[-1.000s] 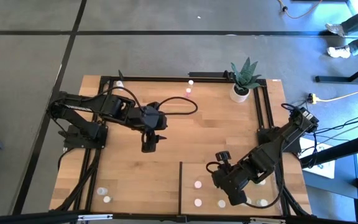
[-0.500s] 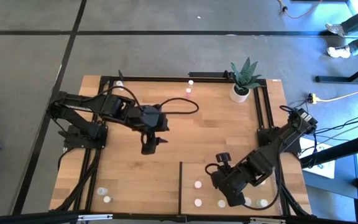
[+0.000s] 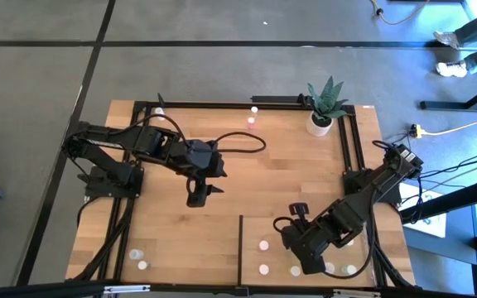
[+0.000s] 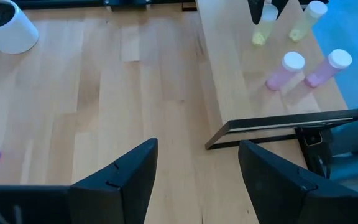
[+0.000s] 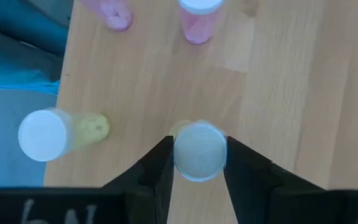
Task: Pick and place medicine bottles onto shelf by color
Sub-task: Put the bottom yellow pill bottle on the shelf aligned with the other yellow pill bottle
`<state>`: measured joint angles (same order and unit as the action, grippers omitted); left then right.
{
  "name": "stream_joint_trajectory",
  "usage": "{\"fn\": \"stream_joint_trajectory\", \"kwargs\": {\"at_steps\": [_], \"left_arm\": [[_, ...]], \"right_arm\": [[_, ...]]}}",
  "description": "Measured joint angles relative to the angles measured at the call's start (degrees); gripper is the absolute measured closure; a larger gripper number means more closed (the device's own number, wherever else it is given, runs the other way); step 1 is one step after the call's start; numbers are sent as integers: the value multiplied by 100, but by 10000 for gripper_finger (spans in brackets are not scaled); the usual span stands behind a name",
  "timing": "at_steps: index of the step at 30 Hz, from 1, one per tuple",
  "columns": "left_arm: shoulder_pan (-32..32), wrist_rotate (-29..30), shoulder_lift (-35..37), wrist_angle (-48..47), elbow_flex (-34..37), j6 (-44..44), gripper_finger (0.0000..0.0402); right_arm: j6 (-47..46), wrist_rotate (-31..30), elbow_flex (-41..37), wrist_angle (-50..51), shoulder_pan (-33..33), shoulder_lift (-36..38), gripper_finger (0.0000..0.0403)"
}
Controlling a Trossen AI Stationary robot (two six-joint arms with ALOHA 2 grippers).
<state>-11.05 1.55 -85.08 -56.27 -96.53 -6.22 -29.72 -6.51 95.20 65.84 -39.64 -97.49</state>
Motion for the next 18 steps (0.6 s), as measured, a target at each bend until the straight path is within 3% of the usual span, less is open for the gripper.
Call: {"fn": "stream_joint_trajectory", "kwargs": {"at_steps": [18], "left_arm": [[0, 8, 0, 3, 0, -21, 184]], "right_arm": [[44, 142, 0, -2, 2, 0, 259]]}}
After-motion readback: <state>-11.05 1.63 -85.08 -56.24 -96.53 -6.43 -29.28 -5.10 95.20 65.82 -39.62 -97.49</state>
